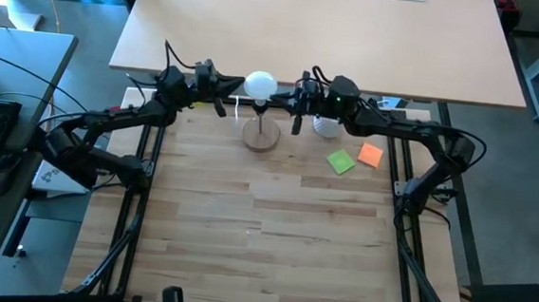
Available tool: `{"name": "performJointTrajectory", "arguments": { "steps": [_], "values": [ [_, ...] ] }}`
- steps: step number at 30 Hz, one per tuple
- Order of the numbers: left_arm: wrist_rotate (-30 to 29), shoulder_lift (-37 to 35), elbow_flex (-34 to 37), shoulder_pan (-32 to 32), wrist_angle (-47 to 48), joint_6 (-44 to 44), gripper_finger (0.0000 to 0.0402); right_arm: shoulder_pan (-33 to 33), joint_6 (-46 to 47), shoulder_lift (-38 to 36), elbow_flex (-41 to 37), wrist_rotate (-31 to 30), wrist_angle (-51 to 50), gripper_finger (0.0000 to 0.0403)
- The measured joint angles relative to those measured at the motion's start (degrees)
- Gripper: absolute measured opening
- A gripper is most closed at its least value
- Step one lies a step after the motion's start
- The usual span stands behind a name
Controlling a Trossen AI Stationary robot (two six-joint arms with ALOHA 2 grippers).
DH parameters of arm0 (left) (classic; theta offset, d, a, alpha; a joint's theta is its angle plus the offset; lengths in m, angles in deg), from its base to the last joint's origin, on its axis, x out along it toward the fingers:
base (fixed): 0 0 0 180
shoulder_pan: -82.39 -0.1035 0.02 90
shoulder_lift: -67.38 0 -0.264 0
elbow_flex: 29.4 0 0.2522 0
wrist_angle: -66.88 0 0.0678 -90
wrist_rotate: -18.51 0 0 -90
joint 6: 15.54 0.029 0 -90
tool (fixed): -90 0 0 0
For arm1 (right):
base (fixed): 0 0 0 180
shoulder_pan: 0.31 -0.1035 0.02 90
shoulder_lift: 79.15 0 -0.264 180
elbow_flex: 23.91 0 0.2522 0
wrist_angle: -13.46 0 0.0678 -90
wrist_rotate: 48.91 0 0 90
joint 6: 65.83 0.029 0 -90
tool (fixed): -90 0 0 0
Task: Screw lightbulb
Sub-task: Remove the white lightbulb from the brown lamp
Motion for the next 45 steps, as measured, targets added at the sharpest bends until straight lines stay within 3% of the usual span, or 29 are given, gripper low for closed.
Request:
{"name": "performJointTrajectory", "arguments": {
  "steps": [8,13,21,26,30,38,42,45],
  "values": [
    [-1.81,1.26,-0.07,3.53,-0.61,-2.72,0.0000,2.15,0.17,1.26,-0.03,-3.39,2.93,0.0000],
    [4.39,1.28,0.03,7.58,0.53,-4.18,0.0000,5.09,3.29,1.46,-0.02,-8.77,4.45,0.0000],
    [3.58,0.80,-0.02,12.59,2.32,-1.89,0.0000,8.24,4.87,1.40,-0.02,-9.13,3.27,0.0000],
    [-6.13,-1.40,-0.04,10.61,12.33,2.36,0.0000,7.36,4.85,1.15,-0.02,-4.58,2.25,0.0000],
    [-10.06,-1.52,0.00,6.29,14.62,4.61,0.0000,5.79,4.08,0.77,-0.02,-4.21,2.27,0.0000],
    [-8.75,-0.12,-0.02,-1.31,7.71,2.22,0.0000,4.45,3.18,0.80,-0.02,-5.34,1.15,0.0000],
    [-2.93,1.47,-0.71,-1.20,1.85,-0.83,0.0000,4.17,2.86,0.80,-0.02,-5.34,0.74,0.0000],
    [-2.61,2.86,-2.20,0.67,1.44,-1.07,0.0000,4.16,2.86,0.80,-0.02,-5.45,1.00,0.0000]
  ]
}}
